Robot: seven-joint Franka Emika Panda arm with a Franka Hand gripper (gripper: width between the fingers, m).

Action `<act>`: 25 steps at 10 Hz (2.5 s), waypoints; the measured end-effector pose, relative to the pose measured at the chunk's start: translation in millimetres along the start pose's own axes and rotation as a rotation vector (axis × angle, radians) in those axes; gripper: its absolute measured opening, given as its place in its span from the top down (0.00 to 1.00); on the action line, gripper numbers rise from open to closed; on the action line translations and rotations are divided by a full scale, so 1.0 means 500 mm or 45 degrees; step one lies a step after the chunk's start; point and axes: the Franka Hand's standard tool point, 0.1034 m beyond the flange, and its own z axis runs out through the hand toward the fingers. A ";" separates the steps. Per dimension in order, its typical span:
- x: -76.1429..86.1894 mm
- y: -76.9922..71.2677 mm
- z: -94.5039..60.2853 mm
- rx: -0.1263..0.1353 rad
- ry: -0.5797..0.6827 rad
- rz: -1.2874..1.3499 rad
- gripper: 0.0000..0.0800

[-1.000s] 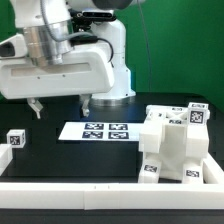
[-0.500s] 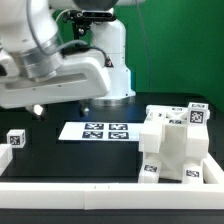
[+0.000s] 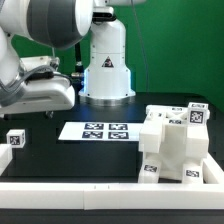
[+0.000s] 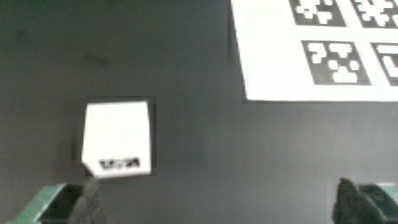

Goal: Assemble chair

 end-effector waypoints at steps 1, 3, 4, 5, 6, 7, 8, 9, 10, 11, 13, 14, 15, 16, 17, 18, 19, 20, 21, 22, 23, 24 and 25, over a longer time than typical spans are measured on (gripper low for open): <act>-0.001 0.003 0.005 0.003 -0.006 0.003 0.19; 0.009 0.056 0.049 -0.047 -0.087 0.005 0.19; 0.012 0.069 0.056 -0.056 -0.093 0.015 0.19; 0.010 0.074 0.058 -0.046 -0.092 0.035 0.19; 0.011 0.074 0.059 -0.047 -0.093 0.034 0.19; 0.011 0.073 0.059 -0.047 -0.094 0.033 0.19; 0.010 0.076 0.069 -0.044 -0.103 0.037 0.19; 0.010 0.084 0.105 -0.035 -0.146 0.050 0.19; 0.009 0.086 0.128 -0.031 -0.175 0.054 0.19; 0.000 0.088 0.158 -0.023 -0.195 0.069 0.19; -0.003 0.088 0.165 -0.020 -0.205 0.075 0.19; -0.003 0.088 0.165 -0.019 -0.205 0.075 0.30; -0.004 0.088 0.166 -0.019 -0.207 0.076 0.30; -0.004 0.088 0.167 -0.019 -0.207 0.076 0.58; -0.004 0.088 0.167 -0.019 -0.208 0.076 0.65; -0.003 0.087 0.166 -0.021 -0.206 0.075 0.65; 0.003 0.071 0.147 -0.043 -0.156 0.064 0.65; -0.014 0.027 0.129 -0.056 -0.102 0.061 0.65; -0.028 -0.024 0.114 -0.065 0.042 0.031 0.65; -0.058 -0.072 0.124 -0.014 0.120 0.081 0.65; -0.053 -0.086 0.134 -0.033 0.245 0.063 0.65; -0.045 -0.064 0.139 -0.050 0.353 0.065 0.65; -0.043 -0.061 0.136 -0.053 0.399 0.070 0.65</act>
Offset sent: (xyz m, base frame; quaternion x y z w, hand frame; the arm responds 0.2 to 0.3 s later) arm -0.0120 -0.0449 -0.0144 -0.0693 -0.0374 0.0060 0.9969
